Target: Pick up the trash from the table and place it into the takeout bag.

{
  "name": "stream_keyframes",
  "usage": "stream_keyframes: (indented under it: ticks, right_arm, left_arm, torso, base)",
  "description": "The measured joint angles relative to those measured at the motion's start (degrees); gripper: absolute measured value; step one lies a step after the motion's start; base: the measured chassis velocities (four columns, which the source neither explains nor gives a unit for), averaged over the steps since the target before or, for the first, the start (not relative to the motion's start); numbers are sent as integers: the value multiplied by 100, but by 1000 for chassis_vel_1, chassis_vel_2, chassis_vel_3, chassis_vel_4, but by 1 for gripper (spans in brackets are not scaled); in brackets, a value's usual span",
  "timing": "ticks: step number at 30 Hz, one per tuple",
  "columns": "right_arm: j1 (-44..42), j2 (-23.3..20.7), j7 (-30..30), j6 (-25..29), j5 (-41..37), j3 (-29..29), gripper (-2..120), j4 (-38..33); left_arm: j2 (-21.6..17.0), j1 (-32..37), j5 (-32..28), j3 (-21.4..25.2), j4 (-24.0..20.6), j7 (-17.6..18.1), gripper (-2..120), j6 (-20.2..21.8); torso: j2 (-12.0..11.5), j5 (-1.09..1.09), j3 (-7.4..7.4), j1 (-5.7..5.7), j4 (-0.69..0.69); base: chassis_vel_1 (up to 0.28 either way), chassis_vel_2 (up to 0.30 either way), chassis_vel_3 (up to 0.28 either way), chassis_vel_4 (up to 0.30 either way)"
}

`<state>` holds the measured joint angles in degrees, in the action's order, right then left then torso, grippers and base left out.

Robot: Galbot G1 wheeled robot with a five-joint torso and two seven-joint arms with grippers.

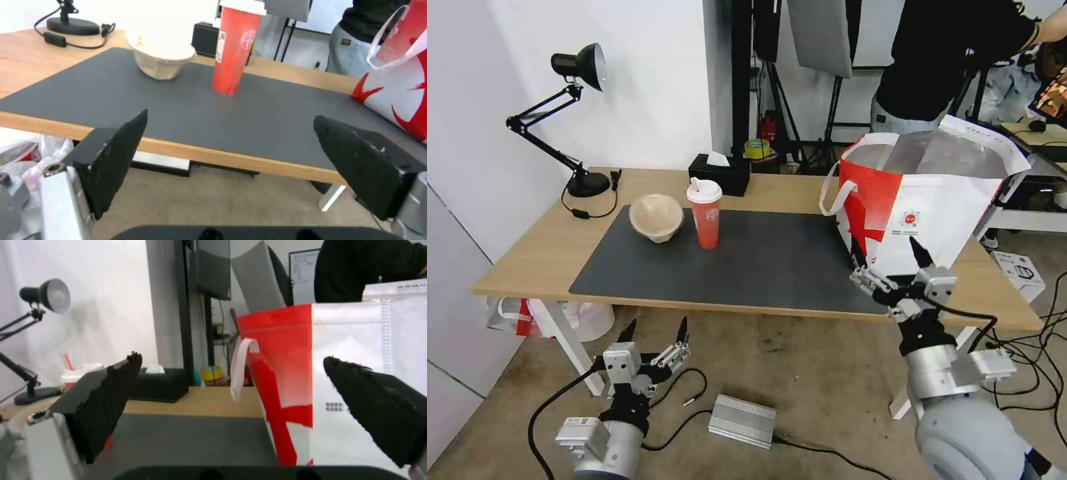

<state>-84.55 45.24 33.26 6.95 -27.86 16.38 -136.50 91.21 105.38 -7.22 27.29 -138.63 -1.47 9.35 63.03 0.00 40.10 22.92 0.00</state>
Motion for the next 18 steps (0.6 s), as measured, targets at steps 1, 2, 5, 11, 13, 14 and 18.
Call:
stream_keyframes:
  ticks: [1,2,5,11,13,14,18]
  right_arm:
    - [-74,10,9,-7,37,5,100,-19]
    - [-112,14,16,-9,55,9,100,-28]
    - [-205,24,26,-9,112,17,100,-51]
    - [-346,-1,61,-21,234,3,100,-59]
    - [-476,8,104,-45,275,3,100,-82]
    - [-505,14,113,-56,277,3,100,-88]
    - [-687,71,158,-93,357,-25,100,-122]
  left_arm:
    - [0,-5,-2,7,-1,-1,100,0]
    - [0,-10,-3,12,-1,-1,100,0]
    - [0,-13,-5,16,-1,-1,100,0]
    - [0,14,-5,9,-1,-2,100,0]
    - [0,21,-5,13,-5,-3,100,-1]
    - [0,22,-5,13,-5,-3,100,-2]
    - [0,20,1,14,-1,-3,100,-6]
  torso:
    - [0,0,0,0,0]
    - [0,0,0,0,0]
    - [0,0,0,0,0]
    - [0,0,0,0,0]
    - [0,0,1,0,0]
    - [0,0,1,0,0]
    - [0,0,1,0,-1]
  base:
    - [0,0,0,0]
    - [0,0,0,0]
    - [0,0,0,0]
    - [0,0,0,0]
    - [0,0,0,0]
    - [0,0,0,0]
    - [0,0,0,0]
